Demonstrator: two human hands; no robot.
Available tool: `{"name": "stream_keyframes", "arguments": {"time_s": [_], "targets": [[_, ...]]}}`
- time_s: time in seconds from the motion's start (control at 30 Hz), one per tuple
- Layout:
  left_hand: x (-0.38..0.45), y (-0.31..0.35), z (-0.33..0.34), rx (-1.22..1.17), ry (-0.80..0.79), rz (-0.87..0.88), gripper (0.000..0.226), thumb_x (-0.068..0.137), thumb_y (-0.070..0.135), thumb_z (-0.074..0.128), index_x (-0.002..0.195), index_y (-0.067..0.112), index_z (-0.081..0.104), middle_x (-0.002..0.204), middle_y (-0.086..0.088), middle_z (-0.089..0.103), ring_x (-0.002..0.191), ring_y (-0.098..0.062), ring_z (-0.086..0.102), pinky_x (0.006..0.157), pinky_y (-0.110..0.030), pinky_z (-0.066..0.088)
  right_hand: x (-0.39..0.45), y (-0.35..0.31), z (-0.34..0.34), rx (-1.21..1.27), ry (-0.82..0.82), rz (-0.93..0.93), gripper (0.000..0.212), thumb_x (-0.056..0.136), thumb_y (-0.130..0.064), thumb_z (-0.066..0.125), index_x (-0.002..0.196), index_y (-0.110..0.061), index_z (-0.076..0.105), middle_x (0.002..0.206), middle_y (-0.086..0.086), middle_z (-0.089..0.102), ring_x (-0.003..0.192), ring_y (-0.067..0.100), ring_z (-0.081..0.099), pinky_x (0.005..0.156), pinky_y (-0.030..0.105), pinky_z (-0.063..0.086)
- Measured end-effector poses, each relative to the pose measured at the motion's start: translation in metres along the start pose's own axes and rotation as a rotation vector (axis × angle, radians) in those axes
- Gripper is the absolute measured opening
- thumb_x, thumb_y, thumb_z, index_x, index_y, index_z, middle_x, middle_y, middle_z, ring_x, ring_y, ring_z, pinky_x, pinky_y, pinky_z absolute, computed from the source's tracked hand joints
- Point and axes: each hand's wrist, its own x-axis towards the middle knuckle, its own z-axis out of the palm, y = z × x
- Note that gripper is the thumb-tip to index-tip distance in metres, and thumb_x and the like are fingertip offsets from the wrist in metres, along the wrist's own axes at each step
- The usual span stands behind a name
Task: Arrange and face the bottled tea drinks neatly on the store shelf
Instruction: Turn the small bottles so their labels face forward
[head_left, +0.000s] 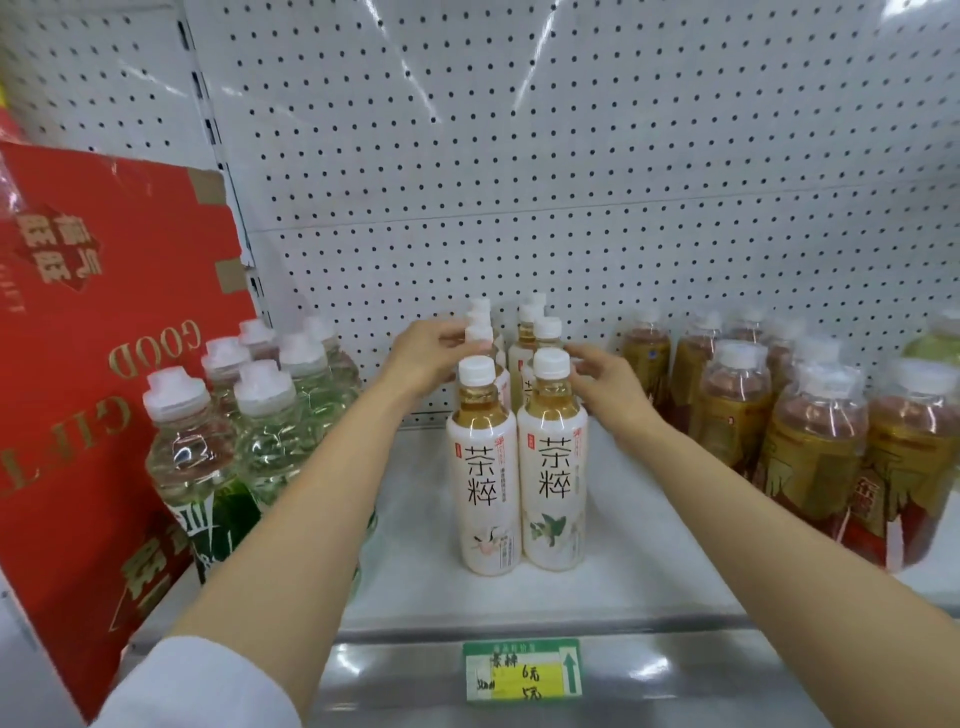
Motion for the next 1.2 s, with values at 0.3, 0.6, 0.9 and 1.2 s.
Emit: {"name": "stream_keyframes", "arguments": {"time_s": [0.3, 0.6, 0.9, 1.2], "targets": [[-0.004, 0.004, -0.008, 0.08, -0.079, 0.025, 0.023, 0.089, 0.024, 0.071, 0.11, 0.016, 0.075, 0.091, 0.006, 0.073, 0.081, -0.006, 0.067, 0.05, -0.004, 0.045, 0.001, -0.006, -0.005, -0.09, -0.033, -0.034, 0.036, 0.088, -0.018, 0.073, 0.124, -0.023, 0.069, 0.101, 0.001, 0.076, 0.09, 0.011, 0.073, 0.066, 0.018, 0.056], [0.009, 0.018, -0.036, -0.111, -0.035, 0.059, 0.028, 0.087, 0.035, 0.073, 0.112, 0.021, 0.073, 0.107, 0.01, 0.072, 0.099, -0.006, 0.069, 0.082, -0.021, 0.056, 0.023, -0.036, -0.028, 0.005, 0.105, -0.122, 0.037, 0.09, -0.039, 0.067, 0.124, -0.024, 0.066, 0.111, -0.006, 0.072, 0.102, 0.007, 0.068, 0.088, 0.029, 0.057], [0.074, -0.005, 0.0, 0.137, -0.056, -0.085, 0.037, 0.085, 0.032, 0.076, 0.116, 0.011, 0.072, 0.113, -0.008, 0.072, 0.1, -0.021, 0.067, 0.093, -0.04, 0.054, 0.087, -0.027, 0.003, -0.155, 0.024, 0.017, 0.04, 0.083, -0.028, 0.078, 0.122, -0.021, 0.068, 0.112, 0.001, 0.068, 0.105, 0.017, 0.064, 0.094, 0.032, 0.051], [0.067, -0.007, -0.01, 0.027, -0.161, -0.066, 0.028, 0.089, 0.017, 0.073, 0.116, 0.01, 0.073, 0.107, -0.006, 0.075, 0.096, -0.017, 0.071, 0.077, -0.023, 0.059, 0.083, -0.026, -0.005, -0.162, -0.034, -0.01, 0.041, 0.082, -0.024, 0.08, 0.121, -0.015, 0.07, 0.111, 0.004, 0.073, 0.101, 0.015, 0.069, 0.095, 0.035, 0.055]]}}
